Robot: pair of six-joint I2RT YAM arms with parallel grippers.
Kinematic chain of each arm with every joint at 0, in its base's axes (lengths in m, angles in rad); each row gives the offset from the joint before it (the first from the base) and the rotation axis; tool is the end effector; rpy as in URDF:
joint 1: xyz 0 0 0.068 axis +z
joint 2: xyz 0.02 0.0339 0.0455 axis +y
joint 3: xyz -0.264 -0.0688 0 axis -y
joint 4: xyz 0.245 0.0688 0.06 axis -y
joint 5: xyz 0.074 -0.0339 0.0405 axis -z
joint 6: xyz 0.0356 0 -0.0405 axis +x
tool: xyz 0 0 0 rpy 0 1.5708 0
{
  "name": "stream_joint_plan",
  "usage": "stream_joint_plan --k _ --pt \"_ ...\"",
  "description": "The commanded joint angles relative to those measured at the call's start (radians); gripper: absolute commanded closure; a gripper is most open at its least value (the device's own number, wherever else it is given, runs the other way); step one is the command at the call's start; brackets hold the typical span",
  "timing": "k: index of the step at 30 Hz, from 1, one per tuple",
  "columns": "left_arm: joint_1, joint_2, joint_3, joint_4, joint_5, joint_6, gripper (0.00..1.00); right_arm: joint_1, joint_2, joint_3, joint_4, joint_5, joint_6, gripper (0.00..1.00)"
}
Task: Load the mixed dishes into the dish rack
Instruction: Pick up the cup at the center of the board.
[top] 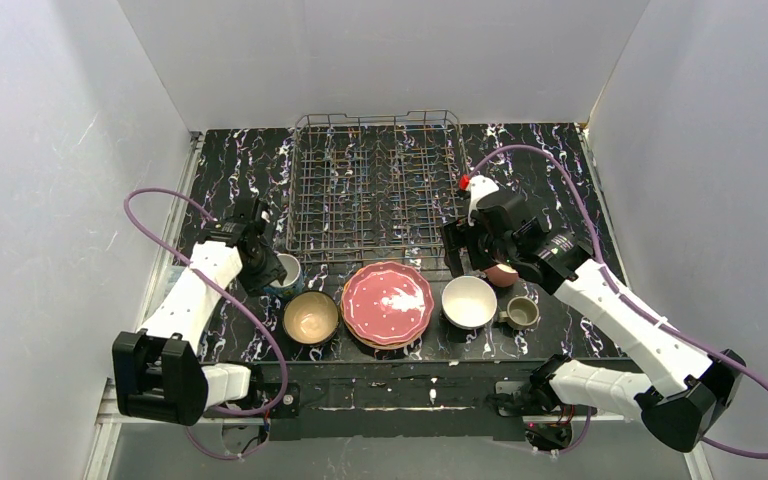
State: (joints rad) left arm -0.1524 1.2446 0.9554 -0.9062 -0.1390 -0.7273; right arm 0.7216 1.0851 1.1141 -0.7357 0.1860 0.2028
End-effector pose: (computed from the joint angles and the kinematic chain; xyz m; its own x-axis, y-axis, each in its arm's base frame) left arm 0.2255 -0.0296 0.2496 -0.7535 -0.5504 -0.3596 -0.5366 0.8309 -0.1475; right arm 0.1716 0.1422 0.3433 -0.5870 -0.2528 -0.7691 -0.4343 0.9001 0.0356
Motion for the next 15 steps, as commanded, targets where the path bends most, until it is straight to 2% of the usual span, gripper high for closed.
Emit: stream_joint_plan --k 1,5,10,11,15 --pt "0.007 0.027 -0.018 0.023 -0.006 -0.010 0.63 0.004 -0.031 -0.009 0.033 -0.011 -0.007 0.05" --pt "0.007 0.032 -0.027 0.034 -0.014 -0.007 0.72 0.004 -0.033 -0.012 0.033 -0.017 -0.001 0.05" --pt "0.007 0.040 -0.040 0.042 -0.019 0.004 0.77 0.004 -0.038 -0.021 0.033 -0.019 0.004 0.05" --pt "0.007 0.042 -0.046 0.042 -0.024 0.012 0.87 0.004 -0.041 -0.024 0.032 -0.020 0.008 0.05" --pt "0.008 0.034 -0.047 0.040 -0.039 0.024 1.00 0.004 -0.045 -0.026 0.033 -0.021 0.012 0.05"
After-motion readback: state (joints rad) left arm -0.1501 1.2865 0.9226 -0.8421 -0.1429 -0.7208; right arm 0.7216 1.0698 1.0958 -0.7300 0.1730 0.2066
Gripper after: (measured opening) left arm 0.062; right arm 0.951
